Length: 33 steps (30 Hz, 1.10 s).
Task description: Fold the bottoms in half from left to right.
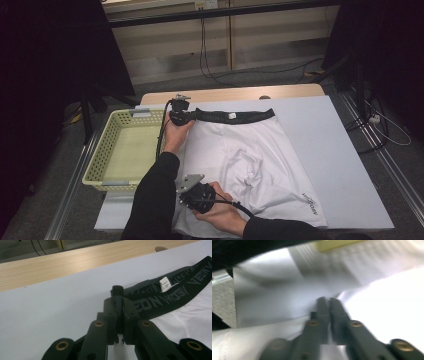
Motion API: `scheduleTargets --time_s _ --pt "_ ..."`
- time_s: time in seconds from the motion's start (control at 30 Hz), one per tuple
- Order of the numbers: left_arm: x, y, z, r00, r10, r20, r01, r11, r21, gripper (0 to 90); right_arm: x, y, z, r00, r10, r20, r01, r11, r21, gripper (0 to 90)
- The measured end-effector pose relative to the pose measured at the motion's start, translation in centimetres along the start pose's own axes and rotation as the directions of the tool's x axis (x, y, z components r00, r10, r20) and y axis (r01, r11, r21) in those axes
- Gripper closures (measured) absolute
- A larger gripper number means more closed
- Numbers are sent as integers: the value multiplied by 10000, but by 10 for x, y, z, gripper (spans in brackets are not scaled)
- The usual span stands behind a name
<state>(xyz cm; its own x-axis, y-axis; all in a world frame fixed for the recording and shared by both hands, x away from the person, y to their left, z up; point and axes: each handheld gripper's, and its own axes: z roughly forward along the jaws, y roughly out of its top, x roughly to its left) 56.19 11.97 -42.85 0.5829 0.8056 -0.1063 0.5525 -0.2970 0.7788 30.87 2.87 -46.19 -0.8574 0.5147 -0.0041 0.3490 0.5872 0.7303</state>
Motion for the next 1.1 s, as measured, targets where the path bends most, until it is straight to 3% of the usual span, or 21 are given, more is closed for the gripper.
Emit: scheduleTargets --time_s 0.2,0.33,0.6,0.67,0.93,1.1 --pt "-1 -1 2 10000 8 -48 -7 9999 103 842 -16 -9 -20 9992 295 272 -291 9995 -148 900" --pt "-2 -1 3 10000 0 -71 1 10000 60 842 -25 -18 -25 9981 355 503 -361 9993 106 900" --pt "-3 -2 5 10000 36 -87 -35 9999 123 841 -33 -19 -17 9952 913 364 -909 9958 -103 649" --pt "-3 -1 4 10000 37 -75 -36 9999 118 841 -34 -17 -15 9933 1144 174 -1141 9933 -167 611" --pt "-3 -1 4 9999 81 -83 -80 9999 112 841 -23 -8 -4 9960 852 -264 -859 9960 -253 592" --pt "-2 -2 4 9999 34 -101 -32 9999 130 840 -10 -2 3 9985 493 -218 -497 9986 -197 590"
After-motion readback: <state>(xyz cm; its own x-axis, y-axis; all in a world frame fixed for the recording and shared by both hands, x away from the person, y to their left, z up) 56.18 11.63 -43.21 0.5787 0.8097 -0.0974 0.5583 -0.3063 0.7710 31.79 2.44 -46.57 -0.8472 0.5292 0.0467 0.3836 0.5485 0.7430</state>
